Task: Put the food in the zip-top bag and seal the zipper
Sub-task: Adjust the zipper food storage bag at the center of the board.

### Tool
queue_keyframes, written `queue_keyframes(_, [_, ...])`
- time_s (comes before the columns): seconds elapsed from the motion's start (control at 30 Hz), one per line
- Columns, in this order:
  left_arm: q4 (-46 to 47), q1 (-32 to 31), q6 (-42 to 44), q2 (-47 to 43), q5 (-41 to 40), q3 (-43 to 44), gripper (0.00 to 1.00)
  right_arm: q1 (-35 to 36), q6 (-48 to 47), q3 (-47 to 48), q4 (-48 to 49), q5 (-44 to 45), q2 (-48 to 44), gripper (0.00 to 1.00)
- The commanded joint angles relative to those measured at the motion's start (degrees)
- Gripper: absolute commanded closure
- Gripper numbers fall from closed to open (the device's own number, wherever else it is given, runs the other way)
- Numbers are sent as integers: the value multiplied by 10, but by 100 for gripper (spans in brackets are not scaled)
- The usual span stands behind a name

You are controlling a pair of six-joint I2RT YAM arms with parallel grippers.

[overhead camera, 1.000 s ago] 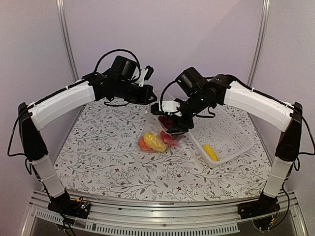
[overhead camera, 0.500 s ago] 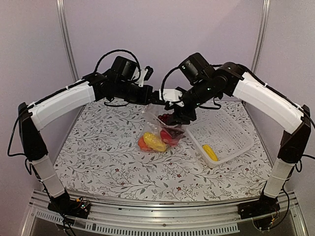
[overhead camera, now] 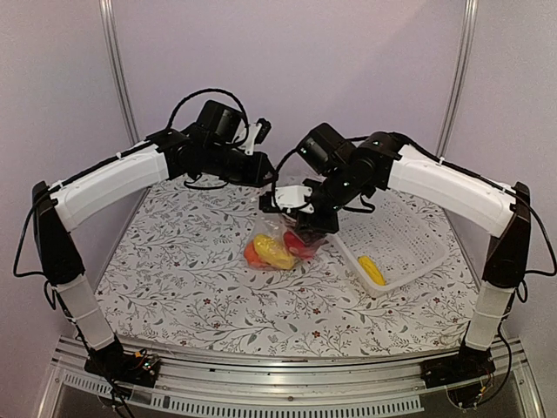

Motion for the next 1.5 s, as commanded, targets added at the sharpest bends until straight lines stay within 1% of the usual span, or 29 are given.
queue_keyframes(0.0, [-21, 9, 7, -24, -6, -1, 80, 0, 8, 27, 37, 11, -8, 95])
queue_keyframes(0.03, [-30, 9, 10, -25, -9, 1, 79, 0, 9, 31, 46, 8, -13, 99])
queue_keyframes(0.13, [-57, 9, 21, -33, -29, 8, 83, 0, 8, 37, 68, -10, -37, 100])
queue_keyframes(0.17, [-60, 9, 25, -39, -37, 6, 86, 0, 7, 36, 70, -16, -43, 100])
queue_keyframes(0.27, [-60, 9, 35, -51, -52, 0, 100, -1, 4, 35, 72, -23, -51, 100])
queue_keyframes(0.5, [-62, 8, 33, -48, -46, 38, 100, -1, 12, 31, 70, -35, -46, 100])
queue_keyframes(0.67, [-45, 9, 39, -45, -47, 32, 100, 0, 11, 26, 83, -38, -58, 100])
queue_keyframes(0.73, [-52, 9, 38, -33, -46, 34, 100, -1, 10, 17, 87, -34, -59, 97])
queue_keyframes(0.9, [-55, 9, 33, -24, -35, 35, 100, -1, 15, 17, 71, -29, -50, 84])
queue_keyframes(1.0, [-55, 11, 38, -26, -47, 34, 100, -1, 19, 30, 61, -45, -62, 70])
queue_keyframes(1.1, [-53, 12, 39, -25, -49, 35, 100, -11, 26, 44, 60, -74, -87, 50])
queue_keyframes(1.17, [-50, 13, 39, -23, -47, 35, 100, -37, 38, 58, 59, -109, -106, 44])
queue_keyframes(1.3, [-45, 14, 38, -20, -41, 37, 100, -108, 65, 55, 53, -150, -131, 43])
queue_keyframes(1.47, [-44, 15, 40, -15, -38, 39, 100, -199, 90, -3, 52, -187, -160, 42])
